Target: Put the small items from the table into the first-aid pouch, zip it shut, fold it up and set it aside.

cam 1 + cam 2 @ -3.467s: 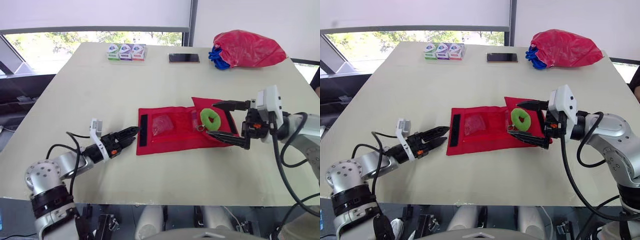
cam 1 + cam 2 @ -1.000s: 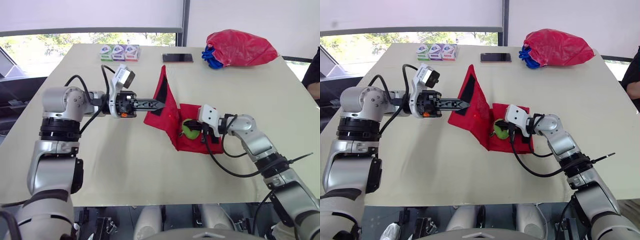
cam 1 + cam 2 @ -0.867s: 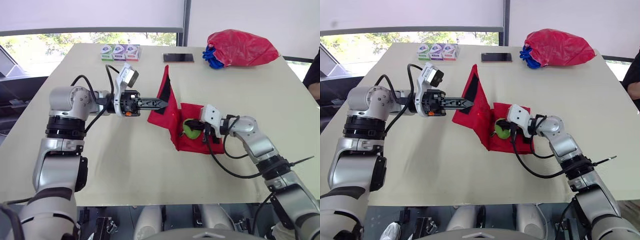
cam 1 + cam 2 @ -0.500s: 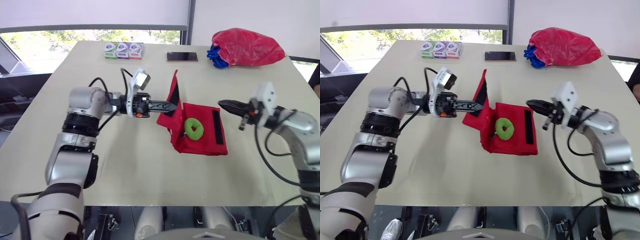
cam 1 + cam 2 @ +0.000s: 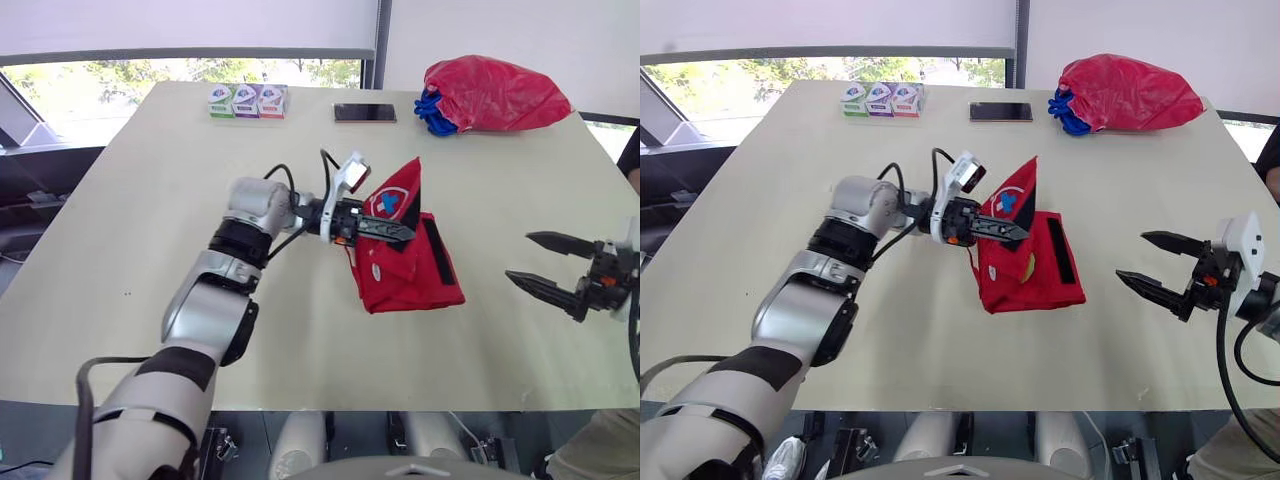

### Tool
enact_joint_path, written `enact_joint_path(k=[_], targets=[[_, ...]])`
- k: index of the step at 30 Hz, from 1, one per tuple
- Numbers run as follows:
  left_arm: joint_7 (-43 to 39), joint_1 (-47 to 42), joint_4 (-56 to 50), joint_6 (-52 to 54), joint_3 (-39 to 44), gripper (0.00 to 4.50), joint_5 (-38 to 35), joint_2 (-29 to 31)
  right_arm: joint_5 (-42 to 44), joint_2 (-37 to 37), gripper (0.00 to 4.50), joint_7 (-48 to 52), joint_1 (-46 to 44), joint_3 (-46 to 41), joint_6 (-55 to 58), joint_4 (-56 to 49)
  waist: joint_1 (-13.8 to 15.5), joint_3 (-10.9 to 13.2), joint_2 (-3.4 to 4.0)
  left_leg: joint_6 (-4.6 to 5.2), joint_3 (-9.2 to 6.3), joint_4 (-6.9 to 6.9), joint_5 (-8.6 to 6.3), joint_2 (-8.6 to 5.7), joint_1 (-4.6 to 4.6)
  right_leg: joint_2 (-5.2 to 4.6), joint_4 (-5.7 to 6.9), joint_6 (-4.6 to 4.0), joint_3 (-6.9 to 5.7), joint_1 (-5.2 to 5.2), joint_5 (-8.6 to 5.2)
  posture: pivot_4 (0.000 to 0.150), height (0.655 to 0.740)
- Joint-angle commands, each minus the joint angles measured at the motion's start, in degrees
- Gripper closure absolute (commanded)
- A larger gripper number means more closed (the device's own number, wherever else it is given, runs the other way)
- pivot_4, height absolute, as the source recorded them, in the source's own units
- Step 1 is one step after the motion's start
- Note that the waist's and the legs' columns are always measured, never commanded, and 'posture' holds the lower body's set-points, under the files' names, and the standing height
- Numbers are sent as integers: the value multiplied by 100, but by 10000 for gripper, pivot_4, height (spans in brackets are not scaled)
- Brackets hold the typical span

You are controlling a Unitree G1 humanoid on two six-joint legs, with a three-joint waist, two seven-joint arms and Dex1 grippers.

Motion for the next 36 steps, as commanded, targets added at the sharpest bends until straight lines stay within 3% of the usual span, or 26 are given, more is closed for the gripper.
enact_joint_path(k=[1, 5, 10, 14, 17, 26, 36], targets=[[-183, -127, 154, -269, -11, 45000, 141, -168, 95, 11, 585, -143, 68, -279, -140, -267, 0, 0, 0, 0, 0, 0, 0, 0, -1, 0, 0, 0, 0, 0, 0, 1500, 7400], [123, -157, 631, -756, 318, 45000, 279, -534, 72, 33, 585, -215, 204, -311, -234, -298, 47, -1, 1, 0, -8, 0, 0, -2, -6, -1, -3, 0, -4, 0, 0, 1500, 7400], [255, -219, 984, -1063, 558, 28065, 444, -729, 99, 7, 0, -212, 230, -325, -293, -228, 54, 0, 1, 0, -9, 3, 0, -4, -7, -2, -4, 1, -4, 0, 0, 1500, 7400], [251, -216, 1070, -1146, 680, 10846, 483, -793, 69, -7, 0, -150, 263, -313, -372, -118, 52, -1, 1, 0, -12, 3, 0, -4, -7, -1, -2, 1, -5, 0, 0, 1500, 7400], [508, -176, 1093, -1235, 908, 821, 459, -887, 36, -8, 0, -128, 273, -285, -439, -54, 54, -1, 1, 0, -12, 5, 0, -4, -5, -1, -2, 1, -5, 3, 1, 1500, 7400], [1003, 235, 415, -1459, 1094, 821, 499, -1094, 10, -1, 0, -165, 280, -244, -498, -51, 59, -2, 3, 0, -14, 8, 0, -4, -5, -2, 0, 6, -5, 4, 4, 1500, 7400], [2222, 1325, -1061, -3093, 536, 821, 1342, -1522, -32, 40, 0, -397, 168, -106, -459, -177, 162, -9, 14, -2, -12, 10, 3, -4, 5, -4, 3, 5, -1, 13, 7, 1500, 7400]])
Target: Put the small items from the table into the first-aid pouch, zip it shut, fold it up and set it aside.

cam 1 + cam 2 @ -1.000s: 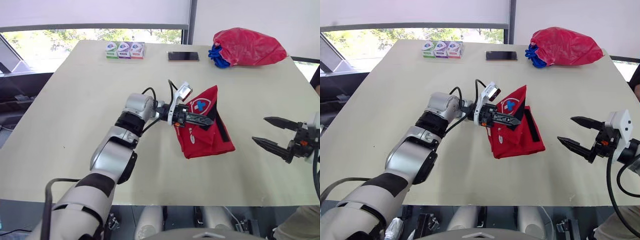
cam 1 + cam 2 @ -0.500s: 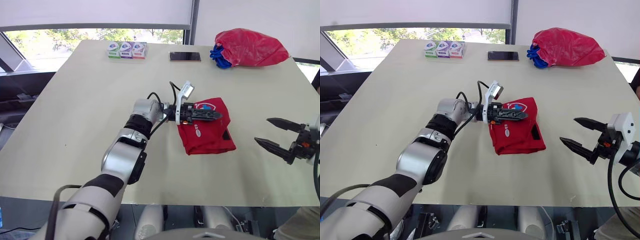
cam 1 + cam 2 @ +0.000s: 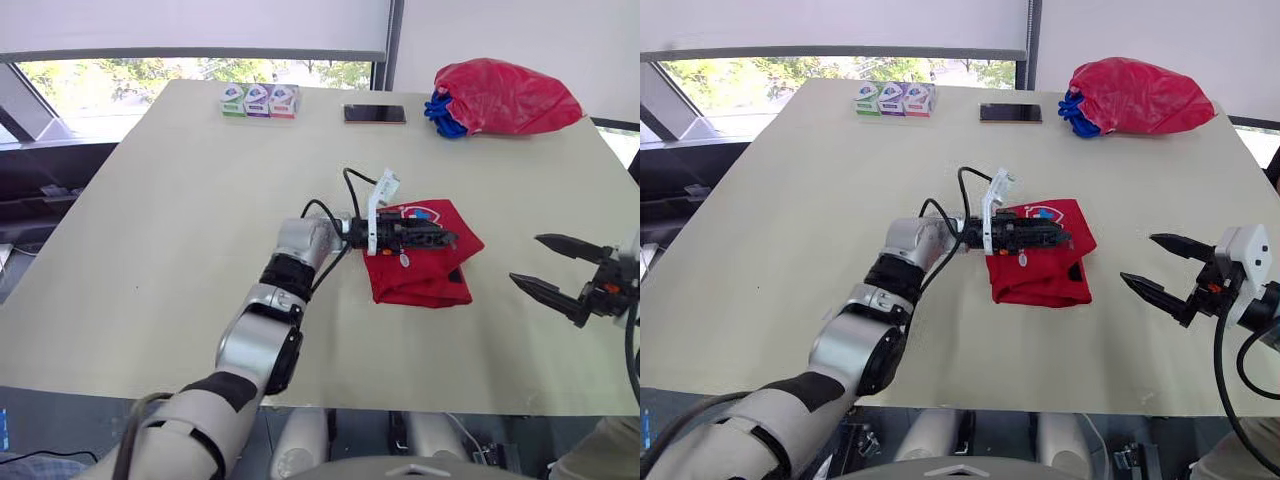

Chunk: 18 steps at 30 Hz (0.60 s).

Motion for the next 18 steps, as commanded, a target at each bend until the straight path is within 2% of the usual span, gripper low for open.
enact_joint_path(k=[1, 4, 8, 18], targets=[[309, 208, -431, -709, -381, 821, 480, -54, 55, -12, 0, -67, -73, -33, -61, -212, 2, 0, 1, 0, 0, 1, 0, -1, 1, 0, 0, 0, 0, 1, 0, 1500, 7400], [555, 379, -649, -1516, -804, 821, 1047, -9, 79, -25, 0, -93, -99, -18, -31, -252, 0, -1, 2, 2, 4, 1, 1, -3, 14, 0, 0, 0, 8, 12, 0, 1500, 7400], [659, 546, -739, -3057, -1641, 821, 2115, 359, 105, -44, 0, -153, -125, -8, 22, -320, -5, -2, 4, 2, 14, -1, 0, -4, 27, 0, 0, 0, 18, 17, 0, 1500, 7400], [678, 637, -300, -4071, -2078, 821, 2797, 552, 133, 20, 0, -316, -123, 82, 51, -439, -8, -4, 6, 6, 32, -4, -1, -1, 35, 2, 0, 4, 36, 18, 1, 1500, 7400]])
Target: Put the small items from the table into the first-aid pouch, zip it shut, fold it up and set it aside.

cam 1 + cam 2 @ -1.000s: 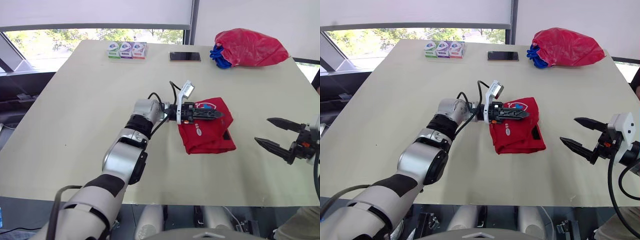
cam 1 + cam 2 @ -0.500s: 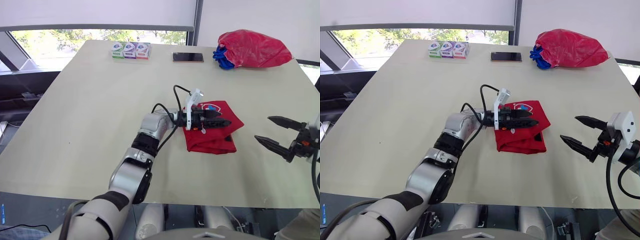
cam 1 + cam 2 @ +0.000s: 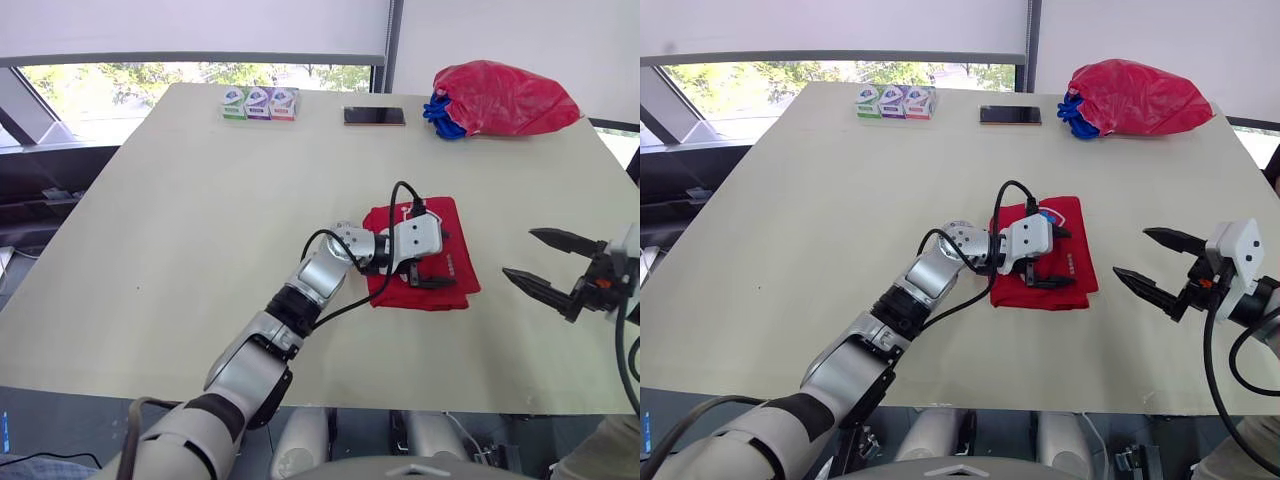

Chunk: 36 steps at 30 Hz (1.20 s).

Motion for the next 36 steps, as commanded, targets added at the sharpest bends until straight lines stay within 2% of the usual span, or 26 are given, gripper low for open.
enact_joint_path(k=[1, 6, 9, 20, 29, 36], targets=[[-27, 61, 277, -207, -129, 821, 215, 43, 97, -15, 0, -56, -67, -65, -9, -169, 0, -1, 1, 0, 1, 0, 0, 0, 1, 0, 0, 0, 1, 0, 0, 1500, 7400], [-310, -157, 19, 303, 441, 821, -537, -179, 114, -30, 0, -83, -30, -86, 8, -164, -4, -1, 1, 1, 2, 0, 0, 1, 0, 1, 0, 2, 1, 0, 1, 1500, 7400], [-450, -417, 36, 578, 642, 821, -737, -199, 93, -44, 0, -63, 32, -131, -28, -140, -3, 0, 0, 1, 3, 0, 0, 1, -2, 3, 0, 3, 1, -2, 0, 1500, 7400], [-229, -1246, 1151, 162, 663, 821, -455, -551, -72, 102, 0, 428, 456, -331, -721, 567, -6, 2, -2, 13, 10, -1, -7, -1, -6, 4, -10, 5, 7, -2, -1, 1500, 7400], [139, -1013, 2045, -461, -354, 821, 932, -417, -233, 112, 0, 596, 525, -263, -1106, 893, -18, -5, 0, 15, 33, -4, -8, 0, 9, 9, -6, 11, 36, -2, 1, 1500, 7400], [80, -1286, 1797, -267, 201, 821, 461, -538, -245, 87, 0, 694, 494, -247, -1205, 1058, -23, -13, 2, 15, 41, -4, -8, 4, 14, 12, -5, 14, 44, -1, 3, 1500, 7400]])
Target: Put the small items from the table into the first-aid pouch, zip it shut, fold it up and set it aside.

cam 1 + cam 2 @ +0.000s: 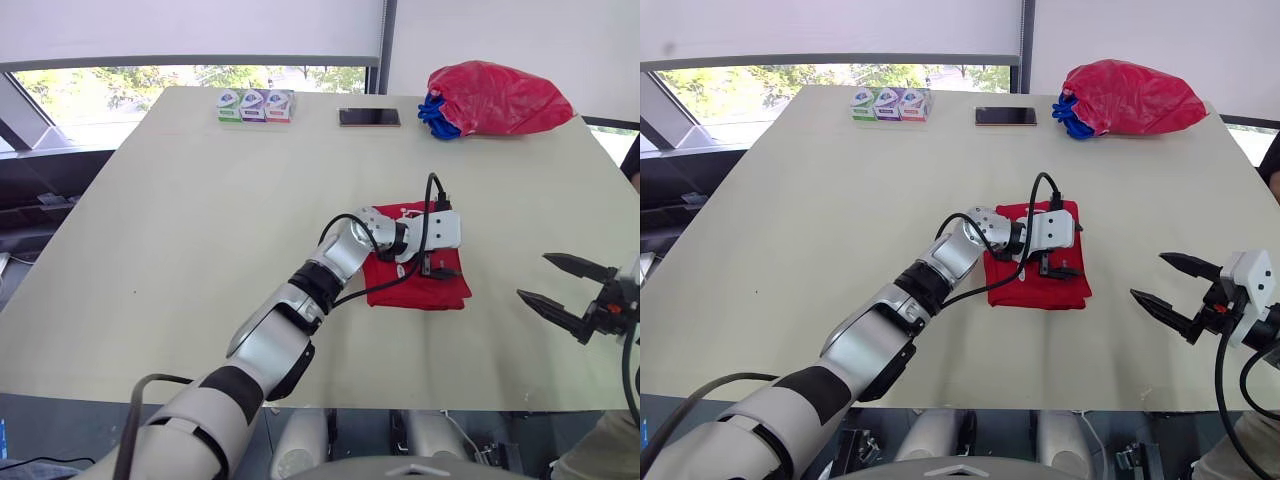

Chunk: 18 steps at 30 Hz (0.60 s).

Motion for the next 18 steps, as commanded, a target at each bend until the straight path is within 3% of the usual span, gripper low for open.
enact_joint_path(k=[1, 5, 10, 15, 16, 18], targets=[[-56, -238, -7, 375, 426, 821, -317, -29, 33, -39, 0, 70, -68, -176, -157, 73, 0, 2, -1, 0, 0, 0, 0, 0, 0, 0, 0, 0, 0, 0, 0, 1500, 7400], [137, -694, 251, 572, 891, 821, -568, -67, 1, -37, 0, 101, -117, -135, -233, 185, 1, 5, 0, 0, 0, 1, 0, -1, -9, 0, 0, 2, 1, -8, 1, 1500, 7400], [591, -1149, 1357, 812, 1379, 821, -696, -202, -53, -2, 0, 76, -275, -27, -266, 268, 9, 5, 0, 5, 0, -1, -3, -4, -13, 0, -2, 3, 1, -9, 0, 1500, 7400], [295, -1041, 1917, 1068, 1289, 821, -521, -278, -64, 0, 0, 54, -330, 4, -264, 270, 15, 5, -1, 8, 1, -3, -5, -6, -21, 0, -4, 9, -2, -12, -4, 1500, 7400], [219, -1000, 1960, 1147, 1298, 6342, -533, -295, -63, -1, 0, 48, -335, 7, -260, 261, 17, 5, 0, 8, 2, -3, -5, -6, -21, 0, -5, 9, -2, -12, -4, 1500, 7400], [199, -934, 2002, 1120, 1294, 12584, -496, -276, -71, 0, 0, 30, -367, 29, -253, 263, 14, 4, 0, 8, 3, -3, -5, -7, -19, -1, -4, 9, 0, -12, -4, 1500, 7400]])
